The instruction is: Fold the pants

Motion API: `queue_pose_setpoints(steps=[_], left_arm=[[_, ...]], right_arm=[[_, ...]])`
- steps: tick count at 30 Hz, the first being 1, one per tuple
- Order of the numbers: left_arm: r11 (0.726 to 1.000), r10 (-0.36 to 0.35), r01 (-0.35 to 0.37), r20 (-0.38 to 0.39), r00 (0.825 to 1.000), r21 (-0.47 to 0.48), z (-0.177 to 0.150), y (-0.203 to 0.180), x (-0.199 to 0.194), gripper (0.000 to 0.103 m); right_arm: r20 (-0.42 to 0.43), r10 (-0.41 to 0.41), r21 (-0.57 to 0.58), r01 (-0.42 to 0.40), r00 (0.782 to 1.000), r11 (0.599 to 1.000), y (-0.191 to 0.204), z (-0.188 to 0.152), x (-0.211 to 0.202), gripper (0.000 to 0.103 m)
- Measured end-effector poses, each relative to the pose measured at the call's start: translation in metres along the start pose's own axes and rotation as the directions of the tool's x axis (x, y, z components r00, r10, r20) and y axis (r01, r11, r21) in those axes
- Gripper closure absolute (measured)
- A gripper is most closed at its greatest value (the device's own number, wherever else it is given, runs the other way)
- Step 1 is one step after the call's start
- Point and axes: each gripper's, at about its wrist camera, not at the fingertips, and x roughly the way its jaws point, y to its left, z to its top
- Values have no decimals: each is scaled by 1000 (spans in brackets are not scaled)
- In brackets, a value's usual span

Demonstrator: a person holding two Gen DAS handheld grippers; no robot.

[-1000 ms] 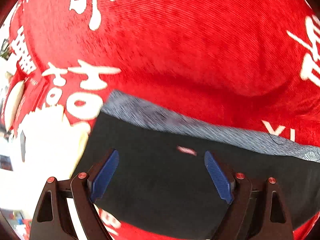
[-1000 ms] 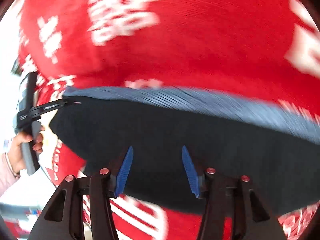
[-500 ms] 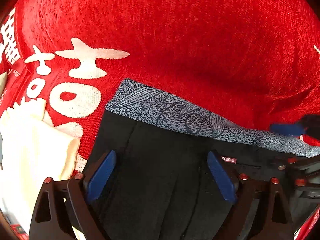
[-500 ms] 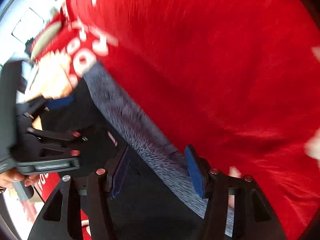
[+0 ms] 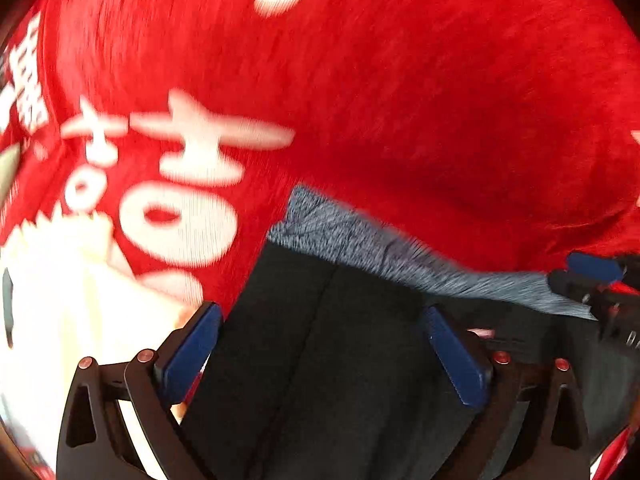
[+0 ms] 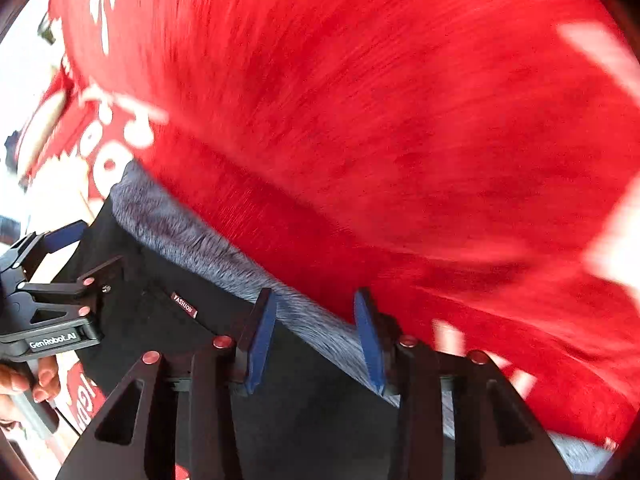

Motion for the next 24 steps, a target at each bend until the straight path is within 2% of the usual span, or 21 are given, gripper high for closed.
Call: queue_pose_setpoints(steps=[3,4,6,8,11,12,15,18,21,24], left_arm=[[996,-85,85,-10,996,18,11,-10,-2,1],[995,-99,100,-16,995,22,12,-14,1,1],[996,-56,58,-29,998,75,19,-30,17,1],[989,70,-63,-54,996,131,16,-32,43,1],[999,0,3,-67,998,43,15,-8,57,0],[999,-1,4,-73,997,43,17,-7,57,0],[996,46,-40,-67,997,78,23,-8,57,0],[994,97,-92,-78,992,62,24,-13,43,0],[997,53,-49,-70,996,61,10,-10,17,0],[995,11,-1,-100,995,98,-22,-24,-5,0]], right_arm=[[28,3,70,-5,1000,998,-21,-18,-35,64],[21,13,88,-15,1000,996,-26,-25,-41,73],[-20,25,116,-22,1000,993,-33,-44,-46,76],[-69,26,150,-16,997,989,-44,-63,-41,76],[-154,32,239,6,988,971,-68,-97,-20,78],[-112,51,264,-20,992,964,-70,-103,-20,79],[-87,37,266,-13,996,964,-71,-110,-29,77],[-87,38,306,-10,995,952,-79,-124,-48,76],[-71,78,357,-48,994,933,-85,-146,-69,73],[-59,125,387,-92,990,918,-80,-177,-86,66]])
